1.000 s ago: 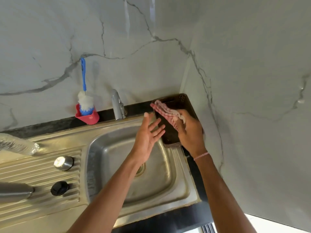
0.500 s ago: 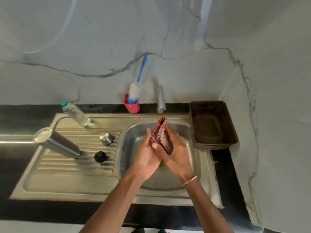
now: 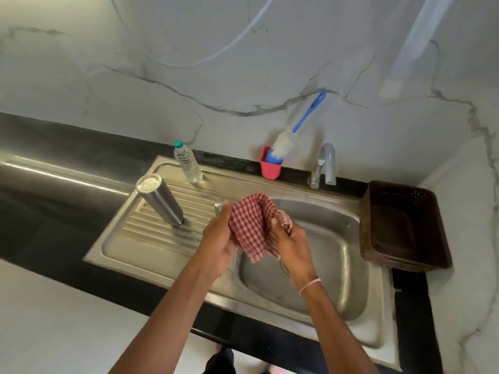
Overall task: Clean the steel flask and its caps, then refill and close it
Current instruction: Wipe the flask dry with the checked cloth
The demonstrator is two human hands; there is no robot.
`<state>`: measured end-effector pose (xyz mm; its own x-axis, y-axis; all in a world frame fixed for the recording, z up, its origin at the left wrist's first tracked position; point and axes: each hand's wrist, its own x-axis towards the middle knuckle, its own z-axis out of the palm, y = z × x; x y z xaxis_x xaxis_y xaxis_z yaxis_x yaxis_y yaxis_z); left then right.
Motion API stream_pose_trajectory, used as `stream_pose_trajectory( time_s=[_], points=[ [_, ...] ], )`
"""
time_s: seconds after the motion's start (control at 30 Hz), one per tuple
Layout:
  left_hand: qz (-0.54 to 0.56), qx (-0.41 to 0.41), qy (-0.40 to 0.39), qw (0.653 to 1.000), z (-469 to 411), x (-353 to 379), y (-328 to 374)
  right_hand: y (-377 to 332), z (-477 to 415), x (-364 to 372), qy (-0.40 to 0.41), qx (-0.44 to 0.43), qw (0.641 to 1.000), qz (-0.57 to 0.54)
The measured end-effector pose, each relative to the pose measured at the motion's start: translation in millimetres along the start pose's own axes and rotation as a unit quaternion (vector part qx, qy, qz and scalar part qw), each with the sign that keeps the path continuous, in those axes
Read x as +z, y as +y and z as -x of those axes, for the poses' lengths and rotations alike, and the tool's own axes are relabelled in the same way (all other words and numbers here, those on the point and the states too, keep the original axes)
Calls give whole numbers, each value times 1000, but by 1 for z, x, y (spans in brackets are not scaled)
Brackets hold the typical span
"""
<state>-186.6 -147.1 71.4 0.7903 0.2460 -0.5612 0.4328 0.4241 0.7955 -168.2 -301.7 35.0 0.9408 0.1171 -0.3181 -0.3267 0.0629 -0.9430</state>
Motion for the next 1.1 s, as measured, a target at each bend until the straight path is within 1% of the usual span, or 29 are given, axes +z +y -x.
stream_pose_trajectory(
  time_s=[0.07, 0.13, 0.2, 0.3, 0.37, 0.4, 0.47, 0.5, 0.57, 0.6, 0.67, 0.73, 0.8, 0.83, 0.93, 1.1],
  points=[
    [-54, -21, 65, 996, -11, -11, 14, -5, -5, -1, 25, 29, 999, -11],
    [-114, -27, 77, 990, -21, -20, 28, -10, -7, -6, 30, 42, 999, -16],
    [-188, -3, 52, 981, -30, -27, 40, -14, -10, -7, 24, 56, 997, -37],
    [-302, 76, 5, 950, -49, -42, 50, -20, -8, -6, 17, 80, 995, -65],
    [-342, 115, -21, 933, -63, -50, 55, -24, -11, -5, 4, 90, 990, -105],
    [-348, 117, -31, 930, -68, -52, 57, -27, -11, -5, -7, 96, 985, -141],
    [-336, 111, -44, 934, -73, -51, 61, -24, -15, -10, -34, 119, 962, -242],
    [-319, 107, -57, 940, -74, -49, 62, -22, -16, -8, -40, 137, 944, -299],
    [-291, 98, -80, 948, -74, -46, 64, -9, -20, 5, -24, 171, 904, -391],
    [-285, 98, -88, 949, -74, -44, 65, 0, -21, 15, -14, 184, 889, -419],
    [-292, 102, -91, 947, -78, -46, 66, 26, -23, 33, 28, 215, 892, -396],
    [-323, 114, -79, 936, -85, -51, 67, 38, -20, 48, 44, 228, 895, -381],
    [-369, 126, -57, 919, -91, -62, 69, 42, -18, 55, -6, 215, 886, -410],
    [-387, 129, -49, 912, -94, -67, 69, 42, -16, 55, -16, 221, 884, -412],
    [-422, 133, -38, 896, -97, -80, 70, 55, -13, 54, -15, 241, 883, -402],
    [-469, 157, -48, 868, -94, -79, 63, 86, -4, 68, -41, 285, 897, -335]
  ],
)
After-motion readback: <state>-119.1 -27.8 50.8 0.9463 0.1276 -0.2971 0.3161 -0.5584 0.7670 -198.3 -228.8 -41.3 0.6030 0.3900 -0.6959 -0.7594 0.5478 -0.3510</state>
